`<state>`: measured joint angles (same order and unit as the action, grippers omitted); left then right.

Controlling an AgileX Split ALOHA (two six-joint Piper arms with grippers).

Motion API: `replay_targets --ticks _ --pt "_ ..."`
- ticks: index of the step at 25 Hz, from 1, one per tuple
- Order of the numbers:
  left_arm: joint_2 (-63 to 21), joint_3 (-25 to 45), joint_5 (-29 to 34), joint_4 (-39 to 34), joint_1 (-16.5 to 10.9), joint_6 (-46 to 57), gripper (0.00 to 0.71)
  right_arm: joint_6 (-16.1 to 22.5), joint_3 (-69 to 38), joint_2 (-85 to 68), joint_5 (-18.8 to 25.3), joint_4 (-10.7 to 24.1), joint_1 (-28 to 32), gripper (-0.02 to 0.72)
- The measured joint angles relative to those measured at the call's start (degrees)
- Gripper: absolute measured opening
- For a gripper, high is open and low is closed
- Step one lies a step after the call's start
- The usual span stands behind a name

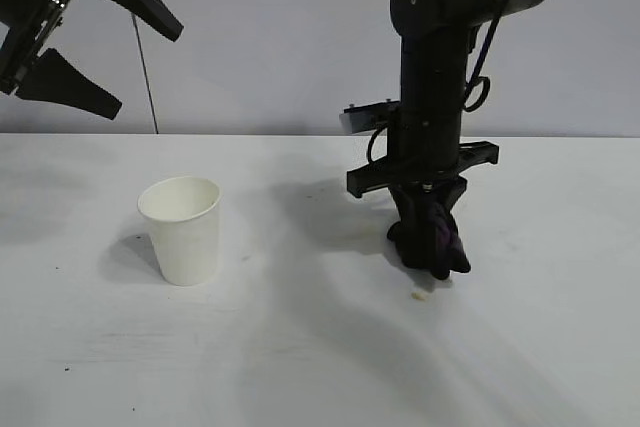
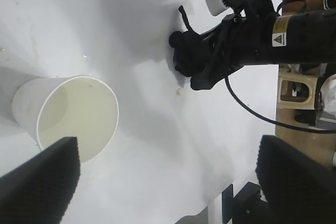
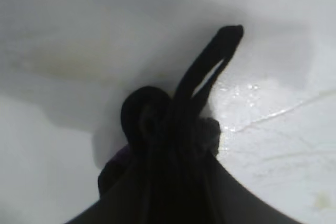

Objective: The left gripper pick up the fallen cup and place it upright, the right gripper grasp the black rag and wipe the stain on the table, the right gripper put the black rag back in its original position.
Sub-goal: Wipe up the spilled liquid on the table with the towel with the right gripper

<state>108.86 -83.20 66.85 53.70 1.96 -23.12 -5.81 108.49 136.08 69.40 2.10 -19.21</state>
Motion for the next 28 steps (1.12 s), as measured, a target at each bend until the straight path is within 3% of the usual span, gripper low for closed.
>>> replay_targets --ticks 10,15,19,28 --pt "0.0 0.0 0.0 0.0 0.0 -0.13 0.657 1.27 0.0 -0.05 0.17 1.66 1.82 0.113" --pt "0.0 0.0 0.0 0.0 0.0 -0.19 0.657 -1.26 0.0 -0.05 0.17 -0.35 0.94 0.113" --pt "0.0 0.0 0.0 0.0 0.0 -0.19 0.657 -3.65 0.0 -0.05 0.17 -4.2 -2.74 0.113" --pt "0.0 0.0 0.0 0.0 0.0 -0.19 0.657 -4.39 -0.67 -3.84 -0.01 -6.77 -6.17 0.113"
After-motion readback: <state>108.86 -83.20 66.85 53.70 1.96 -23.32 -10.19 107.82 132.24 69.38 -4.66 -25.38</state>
